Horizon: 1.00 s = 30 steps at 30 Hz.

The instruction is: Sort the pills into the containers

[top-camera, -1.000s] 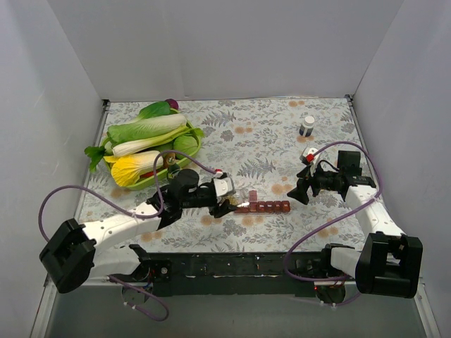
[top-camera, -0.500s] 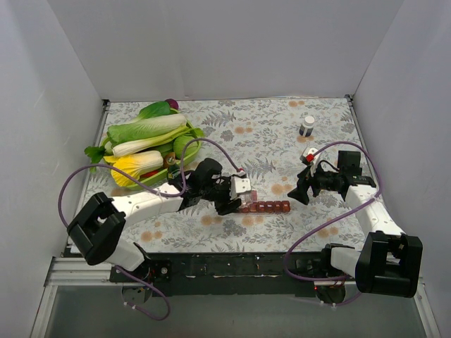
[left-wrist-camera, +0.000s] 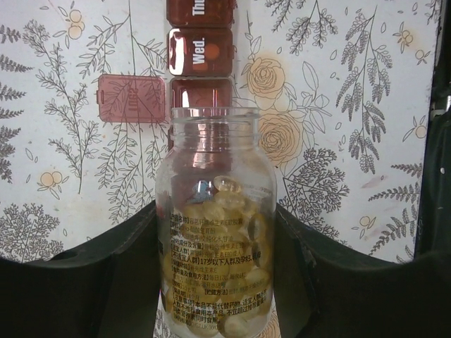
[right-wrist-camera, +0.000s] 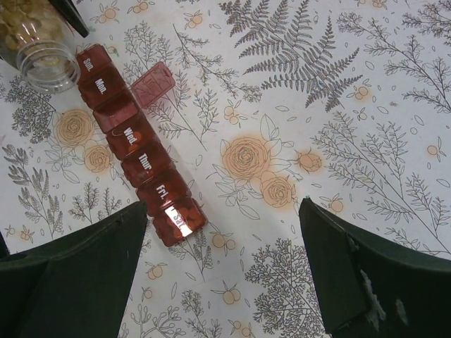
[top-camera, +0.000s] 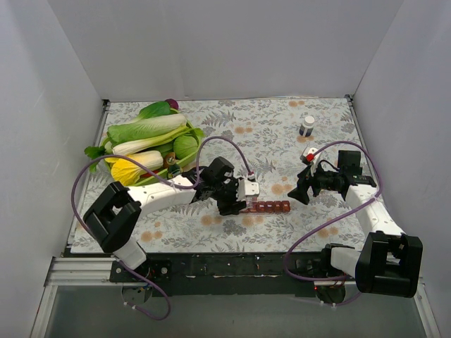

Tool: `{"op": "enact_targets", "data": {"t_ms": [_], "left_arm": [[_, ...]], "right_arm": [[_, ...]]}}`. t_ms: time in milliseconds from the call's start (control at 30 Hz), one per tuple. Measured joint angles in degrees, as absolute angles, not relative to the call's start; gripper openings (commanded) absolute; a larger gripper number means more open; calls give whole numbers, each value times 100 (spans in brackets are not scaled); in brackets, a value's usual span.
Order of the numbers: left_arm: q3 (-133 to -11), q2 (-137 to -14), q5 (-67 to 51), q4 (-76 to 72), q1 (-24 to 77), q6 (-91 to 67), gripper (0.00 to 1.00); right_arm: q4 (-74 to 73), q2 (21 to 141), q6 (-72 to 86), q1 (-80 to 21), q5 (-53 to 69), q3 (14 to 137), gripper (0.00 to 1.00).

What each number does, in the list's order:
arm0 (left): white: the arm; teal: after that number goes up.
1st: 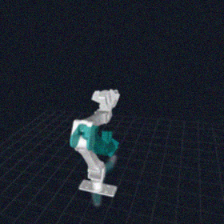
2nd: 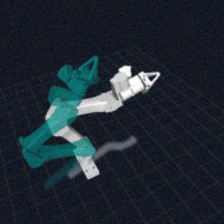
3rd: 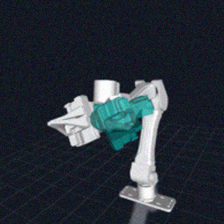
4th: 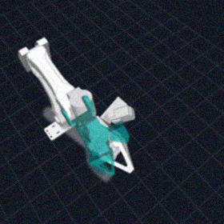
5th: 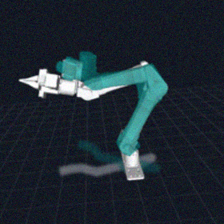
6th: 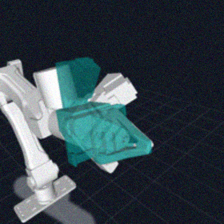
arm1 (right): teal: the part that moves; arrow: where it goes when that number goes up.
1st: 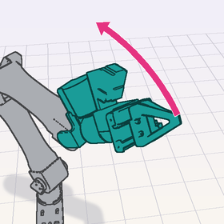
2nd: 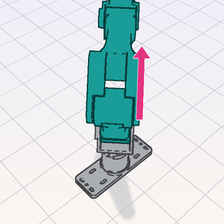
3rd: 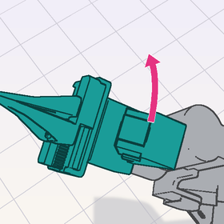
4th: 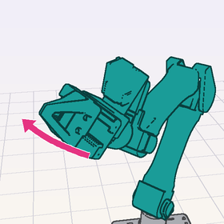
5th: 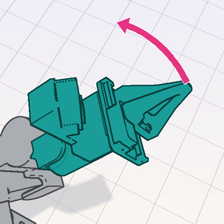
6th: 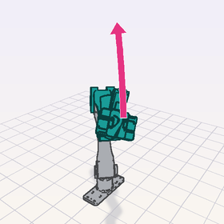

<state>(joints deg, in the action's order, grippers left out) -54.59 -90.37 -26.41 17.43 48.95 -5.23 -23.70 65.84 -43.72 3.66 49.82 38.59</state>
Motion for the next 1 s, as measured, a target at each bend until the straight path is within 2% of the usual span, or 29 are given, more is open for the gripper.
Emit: {"op": "enact_targets", "data": {"t_ms": [1000], "left_arm": [[-6919,-10062,-1479,3454,5378,-419,0]], "right_arm": [[-2386,6584,-4372,368,4982,3859,96]]}}
